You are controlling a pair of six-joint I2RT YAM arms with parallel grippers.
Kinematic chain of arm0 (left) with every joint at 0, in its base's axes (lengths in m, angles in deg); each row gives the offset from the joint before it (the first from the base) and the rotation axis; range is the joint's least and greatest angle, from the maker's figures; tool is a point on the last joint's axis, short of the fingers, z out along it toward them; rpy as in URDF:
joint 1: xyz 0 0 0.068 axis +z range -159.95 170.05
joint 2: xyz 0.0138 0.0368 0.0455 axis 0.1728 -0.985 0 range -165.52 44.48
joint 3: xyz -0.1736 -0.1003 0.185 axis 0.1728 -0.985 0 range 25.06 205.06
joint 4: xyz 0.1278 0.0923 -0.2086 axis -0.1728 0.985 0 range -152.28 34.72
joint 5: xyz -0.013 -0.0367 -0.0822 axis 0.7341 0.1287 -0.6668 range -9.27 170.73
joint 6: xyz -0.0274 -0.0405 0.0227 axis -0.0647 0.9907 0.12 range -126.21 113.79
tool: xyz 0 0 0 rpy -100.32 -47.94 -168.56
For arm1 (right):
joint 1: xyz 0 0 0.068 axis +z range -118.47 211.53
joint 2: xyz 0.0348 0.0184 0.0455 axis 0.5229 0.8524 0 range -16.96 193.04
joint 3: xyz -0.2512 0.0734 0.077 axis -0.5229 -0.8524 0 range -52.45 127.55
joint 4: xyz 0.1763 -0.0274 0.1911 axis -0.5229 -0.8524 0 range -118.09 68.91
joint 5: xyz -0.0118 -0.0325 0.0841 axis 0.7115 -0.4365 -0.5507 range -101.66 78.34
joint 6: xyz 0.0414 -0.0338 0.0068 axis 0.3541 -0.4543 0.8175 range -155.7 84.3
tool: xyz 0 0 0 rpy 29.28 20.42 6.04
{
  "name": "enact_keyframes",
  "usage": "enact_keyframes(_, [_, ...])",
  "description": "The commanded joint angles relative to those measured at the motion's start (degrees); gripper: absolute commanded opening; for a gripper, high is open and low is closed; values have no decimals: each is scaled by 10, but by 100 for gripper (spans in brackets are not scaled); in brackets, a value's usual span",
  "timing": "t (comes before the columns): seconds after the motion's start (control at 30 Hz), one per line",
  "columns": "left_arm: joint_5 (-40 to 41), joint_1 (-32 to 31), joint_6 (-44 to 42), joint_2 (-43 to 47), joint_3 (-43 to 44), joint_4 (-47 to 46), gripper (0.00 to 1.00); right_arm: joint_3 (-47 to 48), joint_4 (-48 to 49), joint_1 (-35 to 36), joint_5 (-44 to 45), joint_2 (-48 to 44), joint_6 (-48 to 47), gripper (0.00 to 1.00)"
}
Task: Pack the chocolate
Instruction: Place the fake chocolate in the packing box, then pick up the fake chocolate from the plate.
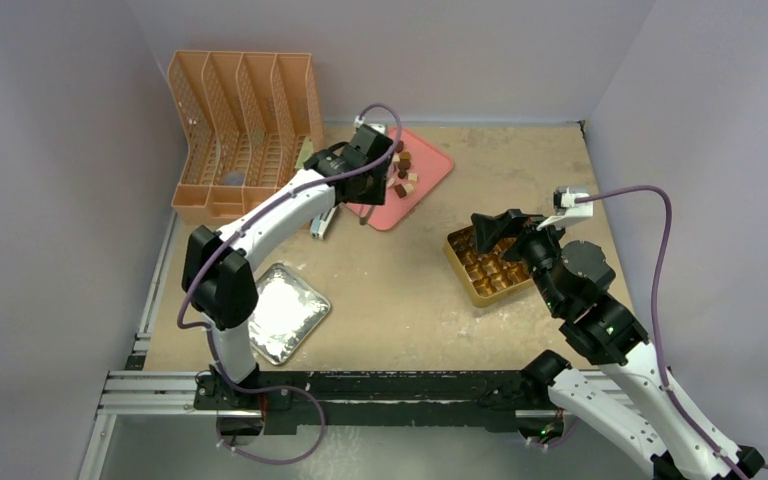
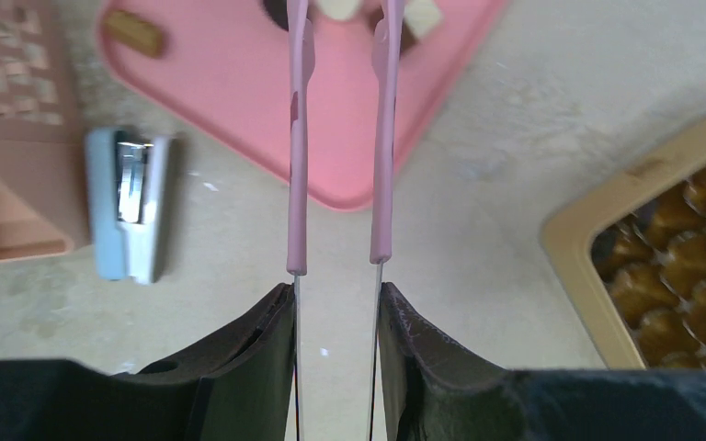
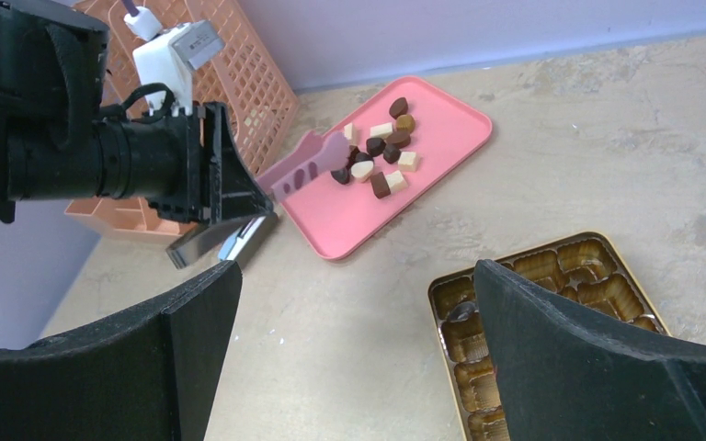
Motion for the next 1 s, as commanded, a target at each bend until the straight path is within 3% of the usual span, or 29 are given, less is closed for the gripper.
enact_keyframes(0.0, [49, 48, 4, 29, 21, 9, 35, 16, 20, -2, 0, -6, -5, 98])
enact_keyframes(0.23, [54, 103, -5, 4, 21, 18, 35, 15, 21, -2, -3, -5, -6, 98])
enact_keyframes(0.97, [34, 133, -12, -83, 30, 7, 36, 18, 36, -1, -3, 6, -24, 98])
